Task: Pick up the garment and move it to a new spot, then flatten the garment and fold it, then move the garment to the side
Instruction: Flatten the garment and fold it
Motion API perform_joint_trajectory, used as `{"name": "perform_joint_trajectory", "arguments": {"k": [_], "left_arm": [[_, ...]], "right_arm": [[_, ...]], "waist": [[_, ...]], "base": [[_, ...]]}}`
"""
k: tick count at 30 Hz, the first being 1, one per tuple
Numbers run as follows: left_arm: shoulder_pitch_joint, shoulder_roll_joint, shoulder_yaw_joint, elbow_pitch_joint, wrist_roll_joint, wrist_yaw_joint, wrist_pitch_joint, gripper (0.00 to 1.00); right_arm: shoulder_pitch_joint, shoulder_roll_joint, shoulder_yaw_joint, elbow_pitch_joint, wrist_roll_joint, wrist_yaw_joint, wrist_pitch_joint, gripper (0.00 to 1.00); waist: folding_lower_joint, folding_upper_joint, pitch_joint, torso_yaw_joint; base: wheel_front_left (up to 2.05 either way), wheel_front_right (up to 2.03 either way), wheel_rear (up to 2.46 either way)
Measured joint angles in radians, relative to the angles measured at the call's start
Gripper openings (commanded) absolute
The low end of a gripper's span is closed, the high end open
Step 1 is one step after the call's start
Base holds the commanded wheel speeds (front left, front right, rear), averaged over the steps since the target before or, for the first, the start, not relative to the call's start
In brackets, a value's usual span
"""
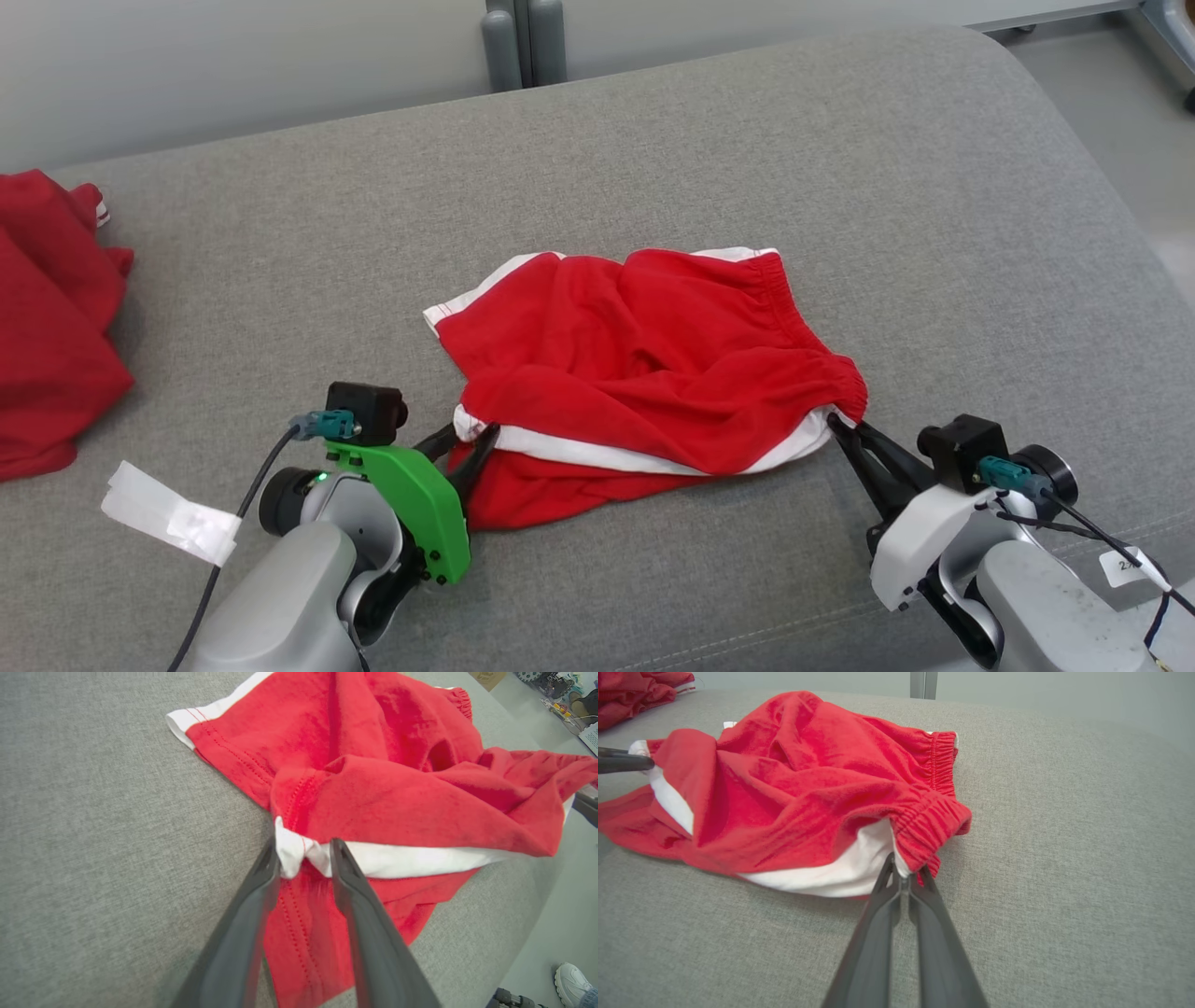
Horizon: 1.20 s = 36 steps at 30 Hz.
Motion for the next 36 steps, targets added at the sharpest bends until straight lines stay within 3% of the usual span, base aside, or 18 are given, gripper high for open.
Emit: {"name": "perform_joint_trajectory", "arguments": {"k": [6, 8, 20, 30, 36], "left_arm": [[-0.003, -0.006, -0.009, -0.003, -0.003, 0.000, -0.027, 0.08], [-0.003, -0.008, -0.004, -0.008, -0.012, 0.000, -0.047, 0.00], [0.000, -0.028, 0.103, -0.174, -0.146, 0.000, -0.246, 0.00], [0.058, -0.019, 0.227, -0.354, -0.241, 0.000, -0.288, 0.00], [0.123, -0.002, 0.294, -0.476, -0.242, 0.000, -0.287, 0.00]], "right_arm": [[0.000, 0.000, 0.003, -0.002, 0.000, 0.000, 0.000, 0.00], [-0.001, 0.000, 0.001, -0.007, 0.002, 0.000, 0.000, 0.00], [-0.035, 0.047, -0.106, -0.163, 0.148, 0.000, -0.001, 0.00], [-0.039, -0.016, -0.041, -0.264, 0.252, 0.000, -0.001, 0.00], [-0.037, -0.063, -0.017, -0.422, 0.426, 0.000, 0.045, 0.00]], "waist": [[0.0000, 0.0000, -0.003, 0.004], [0.0000, 0.0000, -0.005, 0.005], [0.0000, 0.0000, -0.030, 0.013], [0.0000, 0.0000, -0.081, 0.036], [0.0000, 0.0000, -0.121, 0.051]], "base": [[0.00, 0.00, 0.00], [0.00, 0.00, 0.00], [0.00, 0.00, 0.00], [0.00, 0.00, 0.00], [0.00, 0.00, 0.00]]}}
